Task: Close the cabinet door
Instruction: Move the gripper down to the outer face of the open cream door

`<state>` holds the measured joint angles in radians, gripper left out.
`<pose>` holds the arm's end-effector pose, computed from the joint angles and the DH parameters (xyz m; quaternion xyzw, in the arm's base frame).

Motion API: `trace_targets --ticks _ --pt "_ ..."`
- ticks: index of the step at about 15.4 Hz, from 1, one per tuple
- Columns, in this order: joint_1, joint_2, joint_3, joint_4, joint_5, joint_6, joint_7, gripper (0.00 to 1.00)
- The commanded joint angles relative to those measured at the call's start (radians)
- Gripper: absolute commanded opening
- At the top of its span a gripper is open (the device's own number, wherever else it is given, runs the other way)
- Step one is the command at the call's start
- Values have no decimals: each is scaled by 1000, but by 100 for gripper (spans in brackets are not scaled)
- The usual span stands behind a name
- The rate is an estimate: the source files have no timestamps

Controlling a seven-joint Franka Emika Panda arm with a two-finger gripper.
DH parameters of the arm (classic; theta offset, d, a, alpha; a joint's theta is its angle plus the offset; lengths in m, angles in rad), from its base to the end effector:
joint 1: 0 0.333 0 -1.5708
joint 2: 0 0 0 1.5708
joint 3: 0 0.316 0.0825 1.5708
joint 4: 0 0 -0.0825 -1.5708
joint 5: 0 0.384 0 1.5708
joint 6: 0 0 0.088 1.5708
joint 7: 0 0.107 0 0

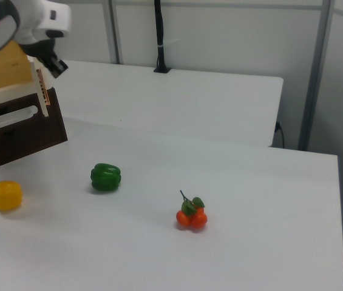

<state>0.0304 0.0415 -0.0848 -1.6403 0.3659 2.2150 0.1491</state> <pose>0.6165 -0.0207 0.6395 -0.9372 0.1626 -0.2510 0.1795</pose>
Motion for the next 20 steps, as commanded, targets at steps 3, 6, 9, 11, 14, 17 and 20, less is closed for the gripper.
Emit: trace_targets --ticks 3,6,9,11,14,17,20 --pt "2 61 -12 -23 183 162 20 0" --pt "8 92 -10 -24 254 201 20 0" --pt "34 109 -3 -36 274 204 15 0" --pt "39 106 5 -44 274 200 17 0" --pt "43 101 34 -56 272 187 18 0" --pt "45 98 63 -61 272 184 20 0" --pt "45 97 95 -67 271 173 20 0"
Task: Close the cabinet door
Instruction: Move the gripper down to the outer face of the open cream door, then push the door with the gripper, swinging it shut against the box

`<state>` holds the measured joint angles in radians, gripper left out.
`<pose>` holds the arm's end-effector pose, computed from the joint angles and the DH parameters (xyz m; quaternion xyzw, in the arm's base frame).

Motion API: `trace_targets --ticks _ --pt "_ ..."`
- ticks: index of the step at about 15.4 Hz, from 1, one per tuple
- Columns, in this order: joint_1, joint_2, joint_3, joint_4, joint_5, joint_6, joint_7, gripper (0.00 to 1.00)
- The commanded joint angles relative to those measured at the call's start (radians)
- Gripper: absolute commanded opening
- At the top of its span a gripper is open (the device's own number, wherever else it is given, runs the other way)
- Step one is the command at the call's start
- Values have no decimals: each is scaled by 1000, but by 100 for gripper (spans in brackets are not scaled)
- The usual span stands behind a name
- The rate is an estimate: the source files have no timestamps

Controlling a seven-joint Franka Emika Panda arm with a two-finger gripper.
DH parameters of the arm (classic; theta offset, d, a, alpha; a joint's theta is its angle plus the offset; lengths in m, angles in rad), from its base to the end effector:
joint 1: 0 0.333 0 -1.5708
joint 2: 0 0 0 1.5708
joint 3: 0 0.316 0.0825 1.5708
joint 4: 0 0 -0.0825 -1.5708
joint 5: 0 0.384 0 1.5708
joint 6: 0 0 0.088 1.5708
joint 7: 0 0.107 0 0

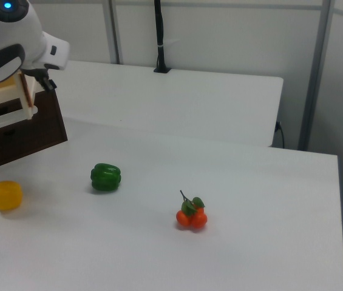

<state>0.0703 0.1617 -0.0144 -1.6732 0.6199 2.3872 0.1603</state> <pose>0.6547 0.0426 0.5677 -0.9072 0.2041 -0.2302 0.2870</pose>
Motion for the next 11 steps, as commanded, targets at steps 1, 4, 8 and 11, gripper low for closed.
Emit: trace_targets --ticks 1,4,8,11 --pt "5 -24 33 -33 17 -8 8 0" --pt "6 -25 73 -33 15 -17 14 0" --pt "23 -24 111 -31 9 -16 41 0" --pt "33 -22 152 -31 7 -11 42 0"
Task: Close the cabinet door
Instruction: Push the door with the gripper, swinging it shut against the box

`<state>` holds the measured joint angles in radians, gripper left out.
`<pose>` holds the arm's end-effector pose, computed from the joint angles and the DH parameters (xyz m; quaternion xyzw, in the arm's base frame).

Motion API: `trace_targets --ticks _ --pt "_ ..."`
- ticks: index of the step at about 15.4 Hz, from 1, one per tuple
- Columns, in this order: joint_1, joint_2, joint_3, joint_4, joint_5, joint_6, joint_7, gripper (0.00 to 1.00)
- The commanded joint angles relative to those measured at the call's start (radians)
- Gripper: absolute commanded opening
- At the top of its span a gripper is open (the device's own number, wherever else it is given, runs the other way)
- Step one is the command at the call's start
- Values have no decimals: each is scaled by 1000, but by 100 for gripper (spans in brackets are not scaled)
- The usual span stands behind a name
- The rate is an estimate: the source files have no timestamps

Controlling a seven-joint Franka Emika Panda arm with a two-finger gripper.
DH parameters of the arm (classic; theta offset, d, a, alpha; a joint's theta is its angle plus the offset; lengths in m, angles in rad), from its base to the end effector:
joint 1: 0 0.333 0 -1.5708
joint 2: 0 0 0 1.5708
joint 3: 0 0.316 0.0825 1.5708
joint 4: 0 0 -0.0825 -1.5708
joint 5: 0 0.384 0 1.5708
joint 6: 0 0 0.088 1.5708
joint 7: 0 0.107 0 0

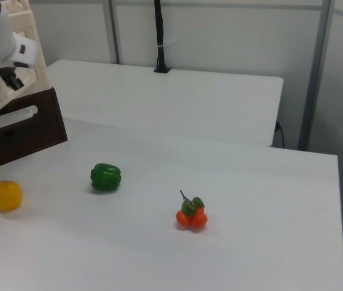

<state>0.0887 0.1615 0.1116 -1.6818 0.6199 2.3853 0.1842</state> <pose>0.6419 0.1307 0.5639 -0.9162 0.1532 -0.1981 0.3128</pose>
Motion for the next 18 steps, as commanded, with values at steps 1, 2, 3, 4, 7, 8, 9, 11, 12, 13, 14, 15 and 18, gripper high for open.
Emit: trace_targets --ticks 1,2,3,4,7,8,9,11,12,13,14,15,18 --pt "14 -20 40 -21 6 -6 29 0" --pt "14 -19 60 -21 4 -3 38 0" --pt "14 -19 72 -21 4 -2 40 0" --pt "14 -19 82 -19 4 0 41 0" --pt "16 -11 118 -16 3 8 47 0" --pt "22 -10 126 -16 3 11 47 0" --pt "38 -5 131 -16 3 32 47 0" --pt "66 15 134 -19 3 119 47 0" --pt "72 19 140 -19 3 141 47 0" --pt "72 24 142 -19 1 144 47 0" --pt "72 30 142 -18 -2 146 46 0" --pt "74 33 143 -18 -8 150 47 0" --pt "82 36 142 -22 -9 160 46 0"
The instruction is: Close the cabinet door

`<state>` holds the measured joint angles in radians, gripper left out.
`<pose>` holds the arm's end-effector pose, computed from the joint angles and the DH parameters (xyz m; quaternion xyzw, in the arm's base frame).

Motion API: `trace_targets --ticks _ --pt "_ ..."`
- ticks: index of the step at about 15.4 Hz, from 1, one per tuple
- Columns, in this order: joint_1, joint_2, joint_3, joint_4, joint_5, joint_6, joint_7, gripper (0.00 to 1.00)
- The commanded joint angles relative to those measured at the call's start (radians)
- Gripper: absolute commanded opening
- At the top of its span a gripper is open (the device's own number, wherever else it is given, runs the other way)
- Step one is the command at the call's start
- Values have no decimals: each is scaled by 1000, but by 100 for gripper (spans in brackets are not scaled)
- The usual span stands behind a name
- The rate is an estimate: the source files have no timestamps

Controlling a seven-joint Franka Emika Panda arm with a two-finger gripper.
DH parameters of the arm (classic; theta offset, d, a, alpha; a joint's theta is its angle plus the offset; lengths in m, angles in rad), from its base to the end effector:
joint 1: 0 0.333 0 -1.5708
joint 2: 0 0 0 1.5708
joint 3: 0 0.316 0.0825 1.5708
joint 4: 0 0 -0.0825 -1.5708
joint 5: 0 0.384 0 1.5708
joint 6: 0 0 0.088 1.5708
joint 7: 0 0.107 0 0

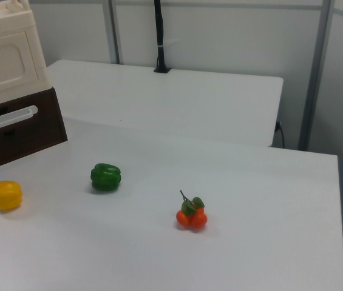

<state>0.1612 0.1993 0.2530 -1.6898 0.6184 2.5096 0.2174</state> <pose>0.6170 0.2510 0.5510 -0.9134 0.0983 -0.1921 0.3451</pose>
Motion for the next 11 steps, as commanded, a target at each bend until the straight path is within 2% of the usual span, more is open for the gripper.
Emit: trace_targets --ticks 1,6,11 --pt "9 0 2 -14 -8 37 13 0" --pt "14 9 2 -11 -8 95 13 0" --pt "9 -7 2 -40 -38 48 2 0"
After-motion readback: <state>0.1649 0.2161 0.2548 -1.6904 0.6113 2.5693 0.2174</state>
